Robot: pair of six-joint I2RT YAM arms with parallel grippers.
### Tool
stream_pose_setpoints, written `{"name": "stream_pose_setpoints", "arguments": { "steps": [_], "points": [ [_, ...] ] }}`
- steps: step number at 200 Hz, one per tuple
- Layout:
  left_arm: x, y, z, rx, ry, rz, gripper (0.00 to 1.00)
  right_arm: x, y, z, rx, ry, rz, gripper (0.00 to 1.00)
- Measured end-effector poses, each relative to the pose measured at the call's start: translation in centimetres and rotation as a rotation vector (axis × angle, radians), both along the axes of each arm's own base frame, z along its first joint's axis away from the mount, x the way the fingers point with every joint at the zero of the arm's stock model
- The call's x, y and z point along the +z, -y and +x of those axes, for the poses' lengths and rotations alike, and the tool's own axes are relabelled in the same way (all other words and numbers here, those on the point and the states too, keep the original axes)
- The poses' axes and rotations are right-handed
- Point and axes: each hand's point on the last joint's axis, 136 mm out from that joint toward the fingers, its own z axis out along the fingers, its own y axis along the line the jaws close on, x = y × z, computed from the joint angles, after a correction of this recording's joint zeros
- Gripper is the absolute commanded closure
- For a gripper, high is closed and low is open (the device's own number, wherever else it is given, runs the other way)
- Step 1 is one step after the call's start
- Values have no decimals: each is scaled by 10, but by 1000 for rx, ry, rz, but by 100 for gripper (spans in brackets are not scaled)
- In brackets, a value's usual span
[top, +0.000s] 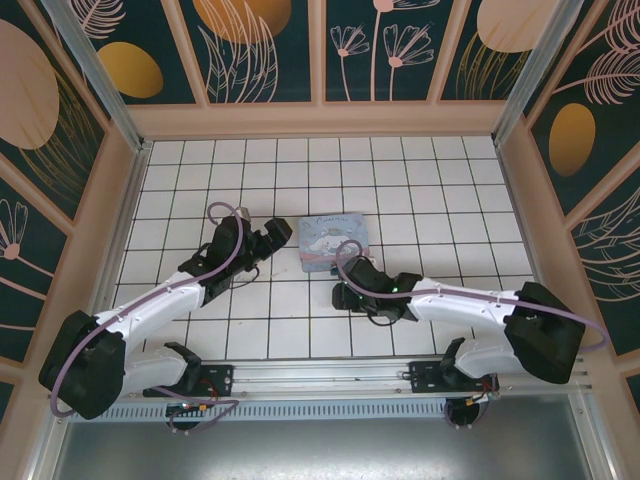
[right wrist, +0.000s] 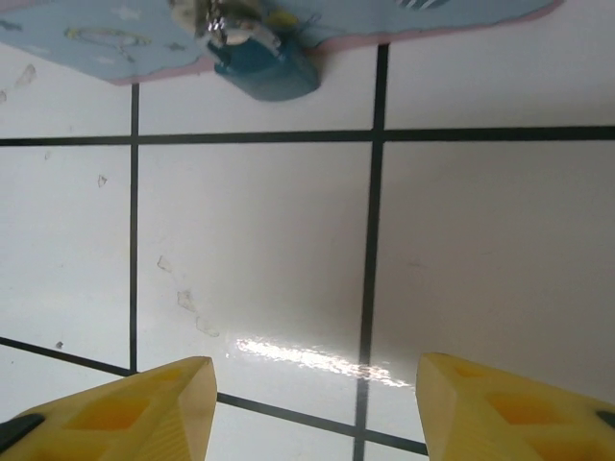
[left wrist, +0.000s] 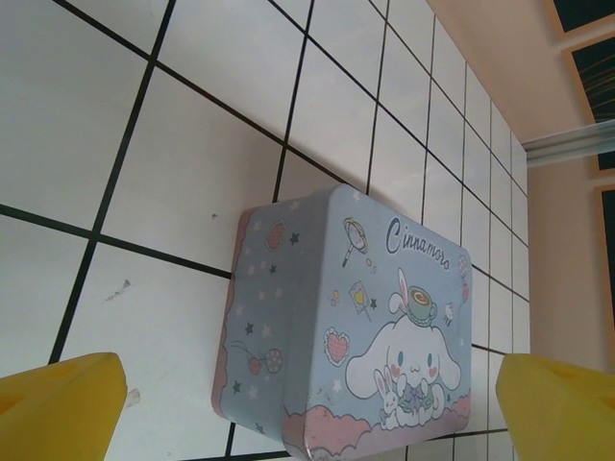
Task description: Unlock the padlock with the key
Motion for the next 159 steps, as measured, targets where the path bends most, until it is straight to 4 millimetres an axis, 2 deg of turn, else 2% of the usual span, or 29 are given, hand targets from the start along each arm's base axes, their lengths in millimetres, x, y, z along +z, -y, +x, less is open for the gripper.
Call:
{"name": "stream_pose_setpoints", "arguments": {
  "steps": [24,55,67,159],
  "points": [
    [2,1,1,0,5,-5,1,2,14,9,-29,12,-3,42],
    [3,1,1,-1,10,-8,1,-17,42,14,-75,-14,-54,42],
    [2,1,1,-1,9,-8,1,-22,48,13,-77,-20,-69,42],
    [3,2,2,-3,12,-13,1,-29,36,2,7,-57,-55,46]
  ]
}}
